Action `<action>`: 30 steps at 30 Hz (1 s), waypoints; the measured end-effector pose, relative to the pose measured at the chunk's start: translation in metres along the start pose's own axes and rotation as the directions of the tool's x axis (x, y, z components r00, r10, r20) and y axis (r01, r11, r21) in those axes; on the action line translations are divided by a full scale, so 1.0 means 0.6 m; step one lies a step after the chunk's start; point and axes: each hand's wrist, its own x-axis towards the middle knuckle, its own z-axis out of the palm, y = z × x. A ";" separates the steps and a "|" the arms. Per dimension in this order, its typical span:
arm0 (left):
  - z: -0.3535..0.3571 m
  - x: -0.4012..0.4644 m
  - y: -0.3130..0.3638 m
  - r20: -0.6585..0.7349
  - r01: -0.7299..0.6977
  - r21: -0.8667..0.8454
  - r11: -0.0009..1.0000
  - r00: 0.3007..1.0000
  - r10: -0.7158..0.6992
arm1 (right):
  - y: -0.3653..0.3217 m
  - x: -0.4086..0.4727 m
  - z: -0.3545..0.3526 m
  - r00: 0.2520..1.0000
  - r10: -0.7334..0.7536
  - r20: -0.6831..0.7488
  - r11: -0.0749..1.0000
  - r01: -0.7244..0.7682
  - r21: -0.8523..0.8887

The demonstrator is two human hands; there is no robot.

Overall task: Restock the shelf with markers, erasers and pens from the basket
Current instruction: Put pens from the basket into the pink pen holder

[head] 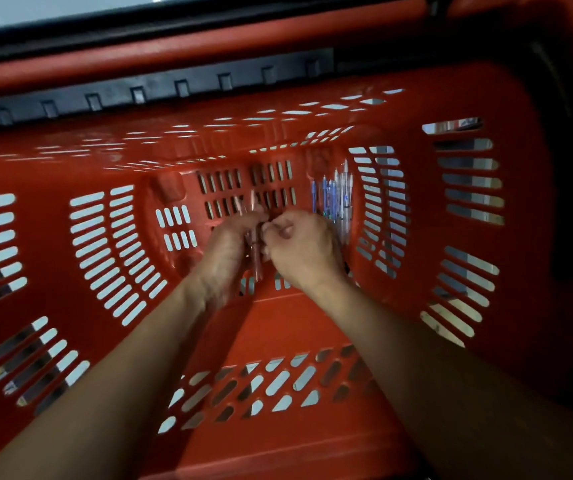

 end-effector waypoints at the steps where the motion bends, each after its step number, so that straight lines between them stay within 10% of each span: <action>1: 0.000 0.002 -0.001 -0.022 -0.018 0.013 1.000 1.000 0.018 | 0.004 0.003 -0.004 0.998 0.023 -0.052 1.000 -0.024 -0.017; 15: -0.028 0.005 -0.016 -0.115 -0.016 -0.062 0.998 0.993 0.009 | 0.054 0.050 -0.022 0.884 0.236 -0.403 0.820 -0.403 -0.406; 26: -0.006 0.001 -0.012 -0.007 -0.109 -0.036 0.993 0.994 0.109 | -0.021 -0.016 -0.015 0.992 -0.088 0.091 0.994 0.081 0.073; 30: -0.004 0.001 -0.011 -0.069 -0.094 -0.038 0.995 0.993 0.092 | -0.022 -0.021 -0.007 0.990 -0.026 0.138 0.984 0.001 0.178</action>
